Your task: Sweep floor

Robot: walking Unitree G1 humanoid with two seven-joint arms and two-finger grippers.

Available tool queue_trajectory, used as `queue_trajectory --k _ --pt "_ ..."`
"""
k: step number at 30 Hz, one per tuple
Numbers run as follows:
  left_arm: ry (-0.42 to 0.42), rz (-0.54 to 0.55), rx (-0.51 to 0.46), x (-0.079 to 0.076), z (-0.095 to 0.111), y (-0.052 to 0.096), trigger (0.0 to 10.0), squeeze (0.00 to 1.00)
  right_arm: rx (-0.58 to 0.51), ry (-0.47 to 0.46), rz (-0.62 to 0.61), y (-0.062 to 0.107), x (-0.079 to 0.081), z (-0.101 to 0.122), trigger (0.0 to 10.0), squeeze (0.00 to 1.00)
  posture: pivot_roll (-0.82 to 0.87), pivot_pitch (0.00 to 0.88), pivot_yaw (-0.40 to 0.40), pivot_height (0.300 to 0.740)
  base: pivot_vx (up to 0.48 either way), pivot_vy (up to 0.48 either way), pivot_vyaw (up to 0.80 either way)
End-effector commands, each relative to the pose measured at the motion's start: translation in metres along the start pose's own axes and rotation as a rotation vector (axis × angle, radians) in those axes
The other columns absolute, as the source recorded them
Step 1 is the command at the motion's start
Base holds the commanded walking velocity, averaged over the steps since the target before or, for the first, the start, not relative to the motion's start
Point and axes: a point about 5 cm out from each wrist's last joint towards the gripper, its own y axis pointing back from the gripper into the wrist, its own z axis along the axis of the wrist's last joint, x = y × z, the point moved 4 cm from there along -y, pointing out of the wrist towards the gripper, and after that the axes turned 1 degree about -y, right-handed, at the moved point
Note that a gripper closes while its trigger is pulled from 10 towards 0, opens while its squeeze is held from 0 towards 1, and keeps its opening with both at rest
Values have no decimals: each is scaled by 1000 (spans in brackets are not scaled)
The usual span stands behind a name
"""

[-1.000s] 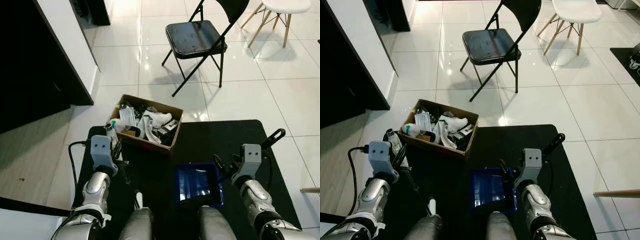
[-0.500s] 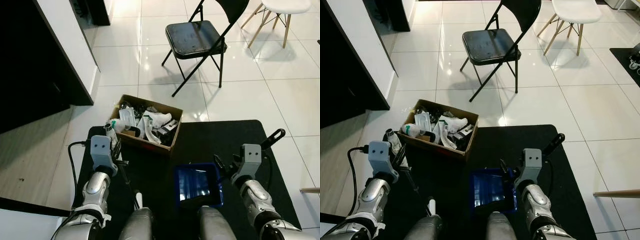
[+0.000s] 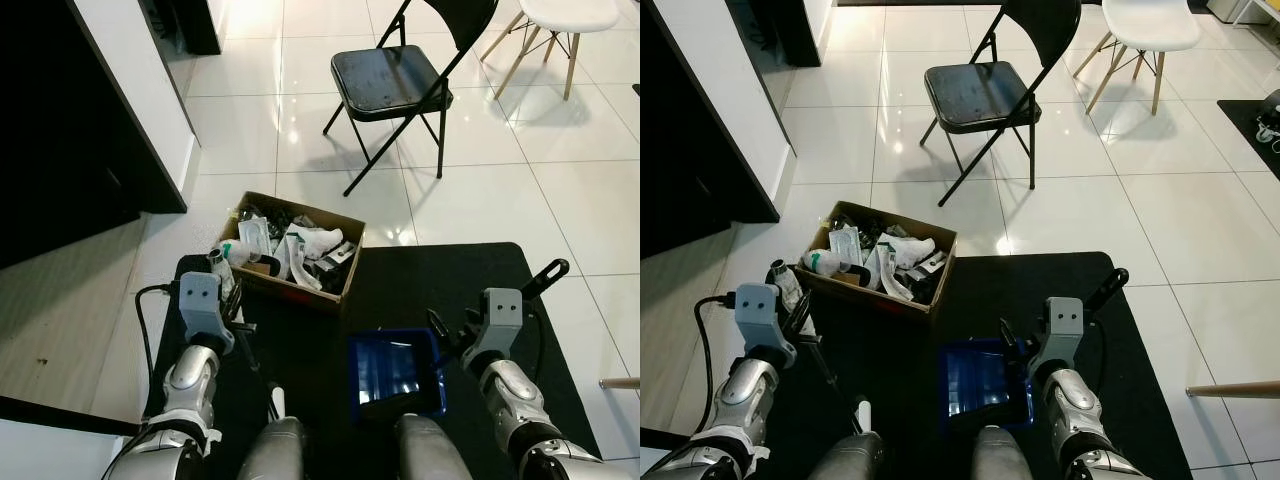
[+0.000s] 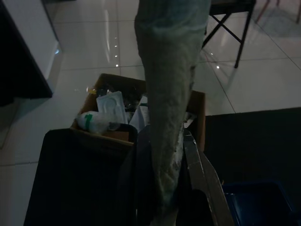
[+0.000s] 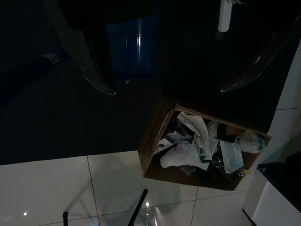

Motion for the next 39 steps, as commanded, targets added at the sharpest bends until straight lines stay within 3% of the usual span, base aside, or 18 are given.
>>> queue_trajectory --k 1,22,39 --pt "59 11 63 -6 -17 7 10000 0 23 -20 -12 3 -2 -7 10000 0 29 43 -22 740 0 0 0" --pt "41 -13 62 -4 -14 6 10000 0 19 -22 -9 1 1 -6 10000 0 27 57 -14 740 0 0 0" --pt "20 40 53 5 -11 5 10000 0 -8 -8 -9 -1 7 -3 10000 0 35 98 -30 740 0 0 0"
